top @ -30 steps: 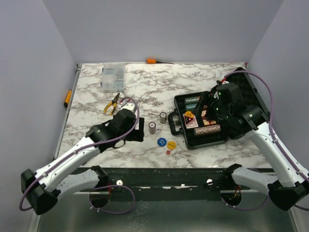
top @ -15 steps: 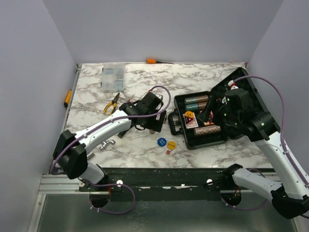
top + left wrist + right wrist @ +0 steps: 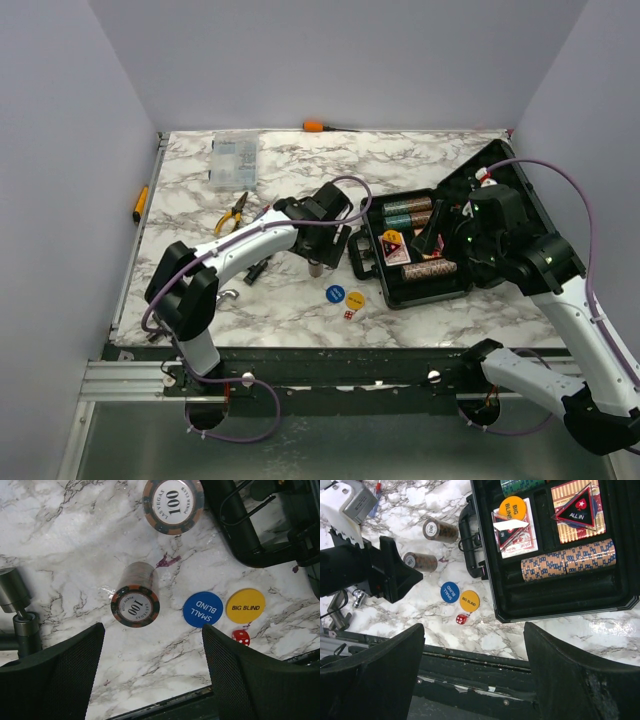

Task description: Pack up texas hold em set

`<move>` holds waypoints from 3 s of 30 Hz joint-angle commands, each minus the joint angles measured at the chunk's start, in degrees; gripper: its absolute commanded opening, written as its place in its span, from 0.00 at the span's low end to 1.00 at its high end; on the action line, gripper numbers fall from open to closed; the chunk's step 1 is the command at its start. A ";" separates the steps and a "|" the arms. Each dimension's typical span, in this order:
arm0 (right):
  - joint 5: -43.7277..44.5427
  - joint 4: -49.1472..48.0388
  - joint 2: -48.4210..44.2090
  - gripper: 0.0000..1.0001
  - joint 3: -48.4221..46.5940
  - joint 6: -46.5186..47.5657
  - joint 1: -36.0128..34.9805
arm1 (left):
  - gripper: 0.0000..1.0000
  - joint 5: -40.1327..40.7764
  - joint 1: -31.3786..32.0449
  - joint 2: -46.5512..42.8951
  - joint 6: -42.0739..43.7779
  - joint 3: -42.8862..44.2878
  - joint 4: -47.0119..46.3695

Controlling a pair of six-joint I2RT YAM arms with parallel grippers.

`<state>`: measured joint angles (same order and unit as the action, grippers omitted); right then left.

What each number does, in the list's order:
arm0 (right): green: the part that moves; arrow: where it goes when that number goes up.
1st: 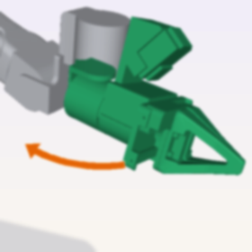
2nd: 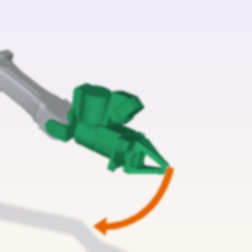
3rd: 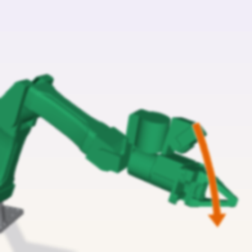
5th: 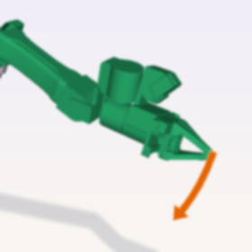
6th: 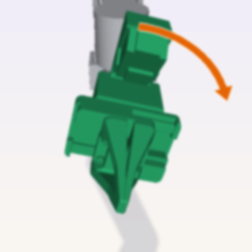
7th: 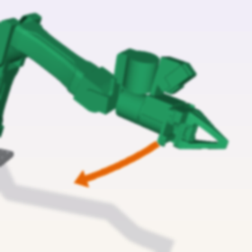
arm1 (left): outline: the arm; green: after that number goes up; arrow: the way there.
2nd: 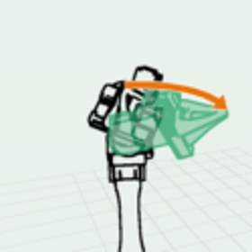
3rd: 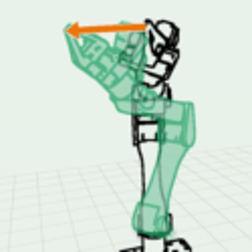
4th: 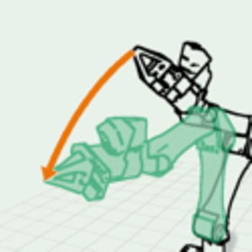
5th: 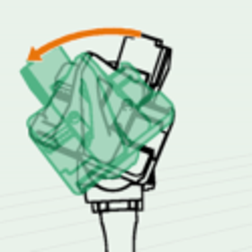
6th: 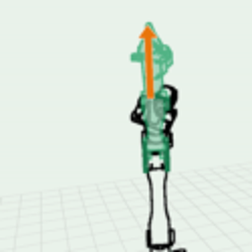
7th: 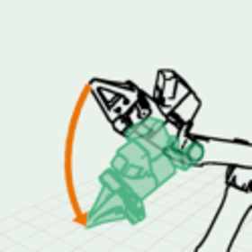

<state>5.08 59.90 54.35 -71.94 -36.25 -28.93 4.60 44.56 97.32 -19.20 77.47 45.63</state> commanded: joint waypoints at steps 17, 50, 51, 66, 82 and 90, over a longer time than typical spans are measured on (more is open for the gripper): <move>-1.96 0.44 0.58 0.83 0.33 1.33 -0.33 | 0.62 -5.89 -3.58 8.83 0.04 6.73 5.79; -1.70 0.50 0.65 0.83 -0.13 1.73 -0.34 | 0.21 -7.23 -3.93 11.80 1.00 5.67 5.26; -1.67 0.61 0.54 0.83 -0.21 1.69 -0.25 | 0.14 -7.31 -3.87 11.77 1.00 5.62 5.28; -4.01 0.26 0.31 0.83 -1.69 -3.16 -0.34 | 0.00 -10.58 -3.93 1.03 -2.09 1.69 3.91; 2.13 3.20 -3.42 1.00 -2.75 -19.16 -0.31 | 0.00 -18.98 -3.47 -17.82 -7.93 -4.10 -2.20; 2.25 0.30 -7.80 1.00 -1.22 -28.47 -0.30 | 0.00 -23.00 -3.11 -24.52 -13.14 -5.26 -7.47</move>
<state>5.48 61.17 48.77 -73.01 -58.83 -28.93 -13.52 40.99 76.79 -28.21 72.18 44.86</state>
